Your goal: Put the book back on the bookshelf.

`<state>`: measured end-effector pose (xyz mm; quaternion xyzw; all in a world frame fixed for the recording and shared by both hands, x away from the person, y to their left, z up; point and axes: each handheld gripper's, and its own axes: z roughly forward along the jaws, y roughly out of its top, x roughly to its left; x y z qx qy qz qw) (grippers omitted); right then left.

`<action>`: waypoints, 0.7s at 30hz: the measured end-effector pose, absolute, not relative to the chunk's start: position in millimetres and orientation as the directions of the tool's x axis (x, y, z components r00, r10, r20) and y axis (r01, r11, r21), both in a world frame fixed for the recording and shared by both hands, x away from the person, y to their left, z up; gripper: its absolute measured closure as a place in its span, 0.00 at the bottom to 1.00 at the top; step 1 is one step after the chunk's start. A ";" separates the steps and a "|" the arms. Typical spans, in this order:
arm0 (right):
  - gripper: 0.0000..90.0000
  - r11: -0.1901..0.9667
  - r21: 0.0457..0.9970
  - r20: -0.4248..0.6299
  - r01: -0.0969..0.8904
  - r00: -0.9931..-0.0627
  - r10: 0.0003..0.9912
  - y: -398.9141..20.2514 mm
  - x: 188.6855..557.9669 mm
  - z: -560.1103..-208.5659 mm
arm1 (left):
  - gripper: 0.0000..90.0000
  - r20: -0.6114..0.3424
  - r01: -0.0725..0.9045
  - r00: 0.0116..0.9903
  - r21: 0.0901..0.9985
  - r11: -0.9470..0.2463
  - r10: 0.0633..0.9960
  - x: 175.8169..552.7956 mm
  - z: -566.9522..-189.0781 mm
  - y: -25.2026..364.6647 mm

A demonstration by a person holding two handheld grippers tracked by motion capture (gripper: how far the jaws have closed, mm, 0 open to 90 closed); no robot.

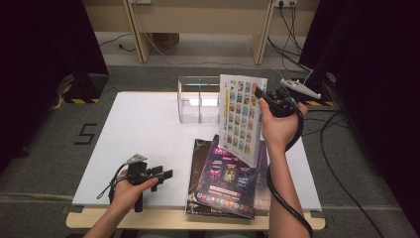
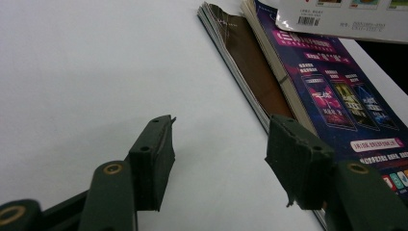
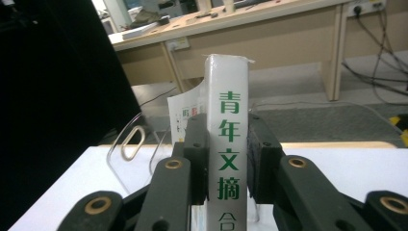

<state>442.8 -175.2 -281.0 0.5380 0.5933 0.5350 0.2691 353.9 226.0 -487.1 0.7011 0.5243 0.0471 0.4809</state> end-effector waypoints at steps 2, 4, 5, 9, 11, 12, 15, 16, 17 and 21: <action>0.83 -0.148 0.928 0.245 0.343 -0.258 0.935 -174.2 445.3 -278.7 | 0.47 -0.437 0.690 0.446 0.723 0.011 0.781 353.8 -486.7 226.0; 0.83 -0.148 0.929 0.240 0.340 -0.248 0.939 -173.0 448.2 -277.0 | 0.47 -0.437 0.690 0.446 0.724 0.011 0.781 353.8 -486.7 225.9; 0.83 -0.147 0.929 0.238 0.340 -0.245 0.940 -172.9 449.9 -276.1 | 0.47 -0.437 0.690 0.446 0.723 0.011 0.781 353.8 -486.8 226.0; 0.83 -0.154 0.929 0.240 0.337 -0.232 0.943 -168.2 457.9 -274.3 | 0.47 -0.440 0.690 0.446 0.724 0.013 0.779 354.0 -487.1 225.7; 0.83 -0.151 0.930 0.235 0.335 -0.225 0.946 -165.8 462.3 -273.8 | 0.47 -0.438 0.690 0.446 0.723 0.011 0.781 353.8 -486.8 226.1; 0.83 -0.153 0.930 0.236 0.335 -0.222 0.946 -165.0 463.7 -273.4 | 0.47 -0.438 0.690 0.445 0.723 0.012 0.781 353.8 -486.8 226.5; 0.83 -0.154 0.929 0.238 0.336 -0.226 0.945 -161.1 469.7 -270.5 | 0.47 -0.438 0.691 0.444 0.723 0.013 0.781 354.2 -487.2 226.6; 0.83 -0.156 0.930 0.240 0.333 -0.229 0.943 -159.6 472.1 -269.4 | 0.47 -0.438 0.691 0.445 0.723 0.012 0.781 354.3 -487.4 226.5; 0.83 -0.157 0.929 0.242 0.335 -0.229 0.943 -158.0 474.8 -267.5 | 0.47 -0.438 0.691 0.445 0.723 0.011 0.781 354.2 -487.5 226.4; 0.83 -0.160 0.930 0.245 0.331 -0.233 0.941 -152.4 484.2 -263.6 | 0.47 -0.440 0.690 0.442 0.723 0.016 0.782 354.2 -488.0 226.4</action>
